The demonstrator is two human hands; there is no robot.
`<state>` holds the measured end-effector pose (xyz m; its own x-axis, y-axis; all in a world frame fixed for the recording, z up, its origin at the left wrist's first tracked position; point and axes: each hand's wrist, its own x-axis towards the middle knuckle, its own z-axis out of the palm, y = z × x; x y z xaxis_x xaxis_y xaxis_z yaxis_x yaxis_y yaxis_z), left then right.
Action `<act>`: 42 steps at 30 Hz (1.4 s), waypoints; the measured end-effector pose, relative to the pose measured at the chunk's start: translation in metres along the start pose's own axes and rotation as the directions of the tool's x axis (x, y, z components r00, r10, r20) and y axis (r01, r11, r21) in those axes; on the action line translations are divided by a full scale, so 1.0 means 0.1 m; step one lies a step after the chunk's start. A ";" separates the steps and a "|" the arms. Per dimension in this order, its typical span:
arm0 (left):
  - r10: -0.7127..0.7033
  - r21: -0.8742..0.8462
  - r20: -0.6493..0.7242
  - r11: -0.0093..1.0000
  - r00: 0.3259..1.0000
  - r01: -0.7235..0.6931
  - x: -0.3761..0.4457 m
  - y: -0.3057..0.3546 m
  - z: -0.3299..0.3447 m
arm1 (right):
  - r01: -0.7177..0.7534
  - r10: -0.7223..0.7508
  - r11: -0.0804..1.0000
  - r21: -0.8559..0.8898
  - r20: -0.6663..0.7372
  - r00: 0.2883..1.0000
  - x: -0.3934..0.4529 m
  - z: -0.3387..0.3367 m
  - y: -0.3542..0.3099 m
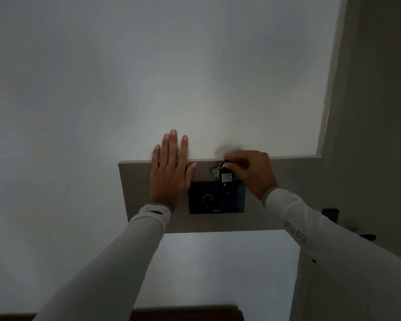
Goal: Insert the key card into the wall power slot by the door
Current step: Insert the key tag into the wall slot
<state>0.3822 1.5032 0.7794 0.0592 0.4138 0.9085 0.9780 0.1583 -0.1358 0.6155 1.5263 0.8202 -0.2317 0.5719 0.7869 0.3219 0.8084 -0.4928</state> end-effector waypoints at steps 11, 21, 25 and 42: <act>0.004 -0.001 0.001 1.000 1.000 -0.004 0.00 0.00 0.02 | 0.347 -0.350 0.823 -0.450 0.079 0.933 -0.28 0.07 0.21; 0.006 0.001 0.010 1.000 1.000 -0.006 0.00 0.00 0.03 | 0.358 -0.298 0.671 -0.649 0.207 0.932 -0.49 0.12 0.26; 0.004 -0.014 0.025 1.000 1.000 -0.003 0.00 -0.01 0.02 | 0.309 -0.224 0.673 -0.672 0.214 0.951 -0.54 0.20 0.27; 0.010 -0.036 0.078 0.999 0.997 -0.007 0.01 -0.01 0.01 | 0.237 -0.140 0.682 -0.692 0.194 0.971 -0.64 0.27 0.30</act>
<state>0.3810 1.5041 0.7805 0.0527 0.4841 0.8734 0.9841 0.1235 -0.1278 0.6152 1.5178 0.7449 -0.4483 0.4689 0.7610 0.8000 0.5902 0.1076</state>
